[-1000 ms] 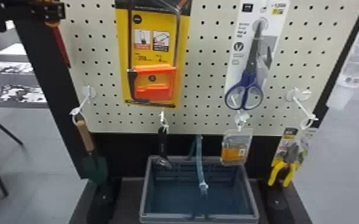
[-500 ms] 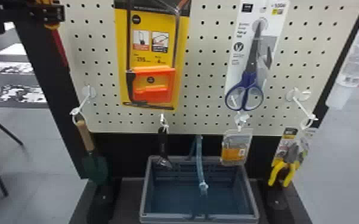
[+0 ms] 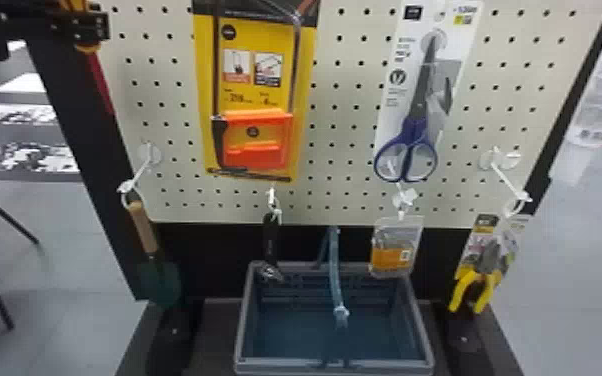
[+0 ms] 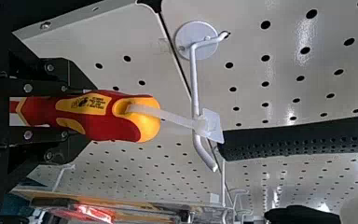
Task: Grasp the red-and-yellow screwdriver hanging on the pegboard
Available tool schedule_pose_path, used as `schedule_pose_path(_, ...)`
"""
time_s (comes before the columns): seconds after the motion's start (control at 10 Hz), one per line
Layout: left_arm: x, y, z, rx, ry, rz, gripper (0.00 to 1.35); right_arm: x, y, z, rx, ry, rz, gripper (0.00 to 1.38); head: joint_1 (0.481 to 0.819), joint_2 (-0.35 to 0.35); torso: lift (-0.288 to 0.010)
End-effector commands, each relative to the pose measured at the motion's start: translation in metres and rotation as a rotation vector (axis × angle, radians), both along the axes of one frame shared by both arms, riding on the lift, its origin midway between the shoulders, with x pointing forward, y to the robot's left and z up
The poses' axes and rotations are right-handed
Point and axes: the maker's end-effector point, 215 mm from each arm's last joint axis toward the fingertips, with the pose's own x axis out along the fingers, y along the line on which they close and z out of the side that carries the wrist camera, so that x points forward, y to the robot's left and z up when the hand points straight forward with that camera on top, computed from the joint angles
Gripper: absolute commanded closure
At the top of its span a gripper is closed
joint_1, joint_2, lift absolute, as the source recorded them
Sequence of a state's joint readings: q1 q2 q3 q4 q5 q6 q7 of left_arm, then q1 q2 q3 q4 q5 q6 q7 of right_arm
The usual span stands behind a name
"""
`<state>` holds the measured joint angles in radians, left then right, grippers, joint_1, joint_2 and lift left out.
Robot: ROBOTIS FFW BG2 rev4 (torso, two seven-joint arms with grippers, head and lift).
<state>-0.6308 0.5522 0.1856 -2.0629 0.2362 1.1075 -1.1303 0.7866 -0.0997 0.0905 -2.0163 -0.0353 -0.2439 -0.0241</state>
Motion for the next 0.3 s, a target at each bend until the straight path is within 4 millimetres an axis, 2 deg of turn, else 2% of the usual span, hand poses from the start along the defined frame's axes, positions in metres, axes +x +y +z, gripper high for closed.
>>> schedule_pose_path(0.0,-0.0005,-0.0008,-0.0013,0.0,0.006,-0.003,1.1,0.0,-0.0001,0.0,0.0,0.0,0.0,0.53,0.549,0.0,-0.1)
schedule_pose_path(0.2,-0.0006,-0.0003,-0.003,-0.002,0.015,-0.001,1.1,-0.0008,-0.0001,-0.0007,0.0,0.002,0.0,0.53,0.549,0.0,-0.1)
